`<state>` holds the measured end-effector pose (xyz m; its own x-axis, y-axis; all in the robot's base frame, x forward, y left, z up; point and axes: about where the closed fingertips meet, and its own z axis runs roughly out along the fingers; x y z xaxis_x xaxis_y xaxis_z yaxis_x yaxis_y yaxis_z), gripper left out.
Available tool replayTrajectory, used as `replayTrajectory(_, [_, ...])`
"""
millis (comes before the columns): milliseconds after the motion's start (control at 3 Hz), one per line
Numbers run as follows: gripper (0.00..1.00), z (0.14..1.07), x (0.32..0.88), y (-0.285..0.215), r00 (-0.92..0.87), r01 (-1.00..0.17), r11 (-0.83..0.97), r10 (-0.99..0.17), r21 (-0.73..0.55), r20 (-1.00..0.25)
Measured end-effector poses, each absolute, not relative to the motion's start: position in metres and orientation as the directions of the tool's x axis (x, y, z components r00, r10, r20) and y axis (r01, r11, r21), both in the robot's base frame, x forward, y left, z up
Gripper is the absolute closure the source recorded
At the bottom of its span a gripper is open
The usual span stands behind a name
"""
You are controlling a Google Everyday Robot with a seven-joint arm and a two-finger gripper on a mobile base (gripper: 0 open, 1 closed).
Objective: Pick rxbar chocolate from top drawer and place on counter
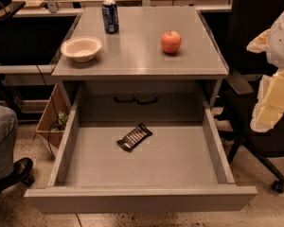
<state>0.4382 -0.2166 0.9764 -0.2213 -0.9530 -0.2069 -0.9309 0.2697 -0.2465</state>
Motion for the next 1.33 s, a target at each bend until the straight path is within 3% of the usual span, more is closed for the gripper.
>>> replayTrajectory(667, [0.00,0.948,0.451,-0.207,-0.176,-0.947,0.232,-0.953,-0.222,-0.246])
replayTrajectory(1333, [0.00,0.837,0.497,-0.160,-0.100,-0.985,0.146,-0.909,-0.087,-0.404])
